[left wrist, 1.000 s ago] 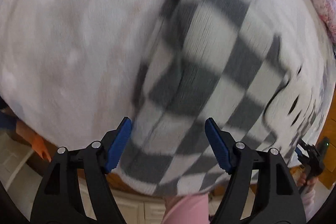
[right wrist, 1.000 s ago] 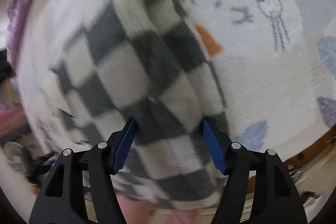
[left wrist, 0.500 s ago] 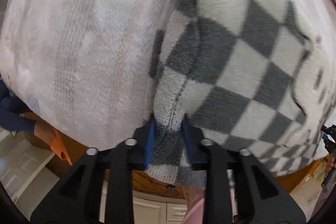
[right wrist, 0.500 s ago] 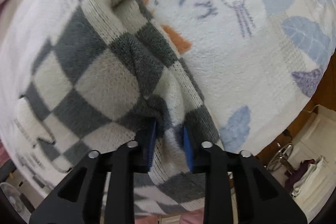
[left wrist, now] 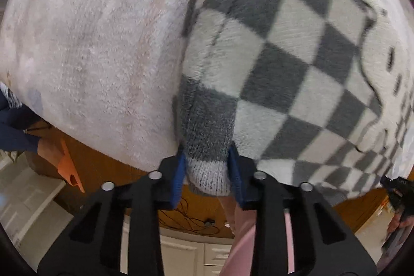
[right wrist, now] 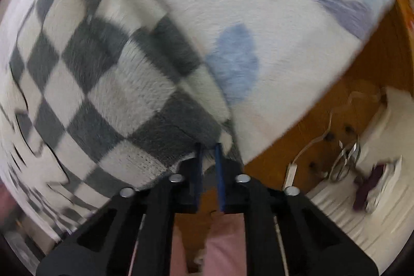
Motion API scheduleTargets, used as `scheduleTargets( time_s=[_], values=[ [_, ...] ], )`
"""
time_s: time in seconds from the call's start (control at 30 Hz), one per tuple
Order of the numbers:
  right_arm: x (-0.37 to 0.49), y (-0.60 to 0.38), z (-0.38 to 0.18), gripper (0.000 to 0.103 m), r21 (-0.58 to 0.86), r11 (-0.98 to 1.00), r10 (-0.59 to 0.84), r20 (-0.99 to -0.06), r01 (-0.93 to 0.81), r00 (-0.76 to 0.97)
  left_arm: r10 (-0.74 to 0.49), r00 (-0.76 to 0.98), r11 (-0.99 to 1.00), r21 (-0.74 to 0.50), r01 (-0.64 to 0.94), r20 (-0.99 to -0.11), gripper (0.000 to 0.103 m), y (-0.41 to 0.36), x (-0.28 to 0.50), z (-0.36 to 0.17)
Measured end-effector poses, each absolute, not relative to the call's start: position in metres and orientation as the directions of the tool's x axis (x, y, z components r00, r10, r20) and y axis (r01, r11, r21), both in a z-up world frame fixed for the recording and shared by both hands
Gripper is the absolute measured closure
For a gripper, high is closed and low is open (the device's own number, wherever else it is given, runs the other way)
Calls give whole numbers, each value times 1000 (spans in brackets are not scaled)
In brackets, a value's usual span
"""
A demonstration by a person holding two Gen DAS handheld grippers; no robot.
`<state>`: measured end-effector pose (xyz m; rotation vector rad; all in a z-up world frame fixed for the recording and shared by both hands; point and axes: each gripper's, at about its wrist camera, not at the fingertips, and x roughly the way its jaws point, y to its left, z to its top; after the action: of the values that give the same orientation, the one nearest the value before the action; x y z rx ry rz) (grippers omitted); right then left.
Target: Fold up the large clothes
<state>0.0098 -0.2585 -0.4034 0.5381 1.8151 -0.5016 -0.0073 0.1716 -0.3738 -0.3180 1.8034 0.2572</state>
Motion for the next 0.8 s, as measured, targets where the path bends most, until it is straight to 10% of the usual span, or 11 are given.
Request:
scheduleTargets(
  time_s=[0.13, 0.27, 0.43, 0.57, 0.8],
  values=[
    [3, -284, -393, 103, -150, 750, 52, -958, 644, -283, -46, -232, 952, 28, -305, -972, 75, 161, -7, -372],
    [9, -285, -379, 102, -61, 716, 125, -969, 695, -213, 51, -286, 951, 133, -277, -957, 37, 161, -15, -406],
    [48, -209, -330, 98, 103, 841, 158, -986, 531, -59, 269, -297, 917, 338, -212, -916, 19, 152, 2, -368],
    [110, -170, -320, 98, 251, 892, 254, -966, 376, 41, 319, -92, 930, 330, -162, -943, 19, 132, 42, -326],
    [195, -25, -359, 98, 345, 936, 343, -938, 67, 45, 94, 135, 995, 96, 9, -986, 68, 46, 153, -320]
  ],
)
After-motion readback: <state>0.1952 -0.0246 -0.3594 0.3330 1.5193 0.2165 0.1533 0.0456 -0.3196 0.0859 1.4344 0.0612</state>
